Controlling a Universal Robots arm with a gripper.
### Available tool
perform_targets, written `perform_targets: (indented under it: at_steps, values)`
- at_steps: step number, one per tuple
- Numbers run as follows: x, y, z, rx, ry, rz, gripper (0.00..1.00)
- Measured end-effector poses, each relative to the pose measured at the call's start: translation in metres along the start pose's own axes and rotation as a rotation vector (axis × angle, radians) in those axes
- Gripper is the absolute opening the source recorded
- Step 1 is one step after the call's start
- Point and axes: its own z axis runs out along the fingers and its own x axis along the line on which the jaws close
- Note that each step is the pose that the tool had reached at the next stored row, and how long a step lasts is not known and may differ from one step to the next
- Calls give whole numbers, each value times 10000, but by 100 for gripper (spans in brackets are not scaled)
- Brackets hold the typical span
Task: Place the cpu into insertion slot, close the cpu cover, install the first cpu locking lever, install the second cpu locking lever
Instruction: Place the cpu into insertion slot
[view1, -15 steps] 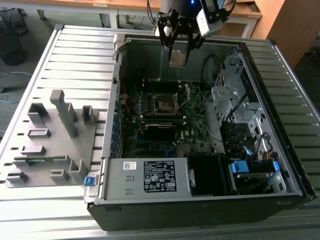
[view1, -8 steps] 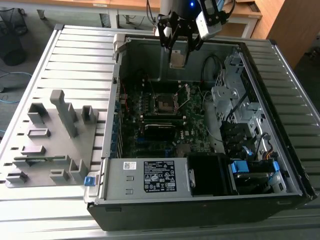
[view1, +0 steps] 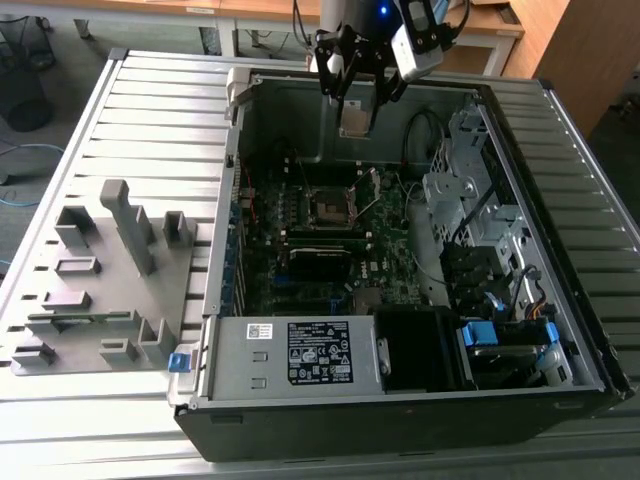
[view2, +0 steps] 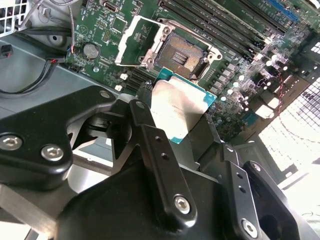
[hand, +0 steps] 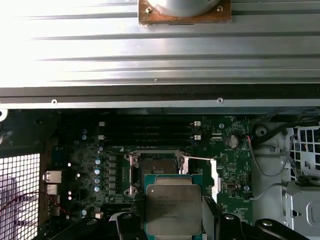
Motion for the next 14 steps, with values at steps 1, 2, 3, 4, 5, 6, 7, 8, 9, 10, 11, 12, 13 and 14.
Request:
perform_targets:
  at_steps: [1, 2, 3, 4, 5, 6, 7, 8, 9, 10, 11, 12, 13, 14]
  values:
    - [0, -1, 4, 2, 1, 0, 54]
    - [0, -2, 11, 3, 0, 0, 54]
    - [0, -2, 19, 3, -1, 0, 54]
    - [0, -3, 27, 3, -2, 0, 54]
    - [-1, -3, 34, 3, -2, 0, 54]
    - [-1, -4, 37, 5, -2, 0, 54]
    - [-1, -4, 37, 7, -2, 0, 54]
    - [0, -4, 38, 7, -1, 0, 54]
    - [0, -4, 39, 5, -2, 0, 54]
    - [-1, -4, 39, 4, -3, 0, 54]
    - [-1, -4, 39, 4, -3, 0, 54]
    - [-1, -4, 41, 4, -3, 0, 54]
    - [-1, -4, 46, 0, -5, 0, 54]
    - [-1, -5, 51, -1, -5, -1, 54]
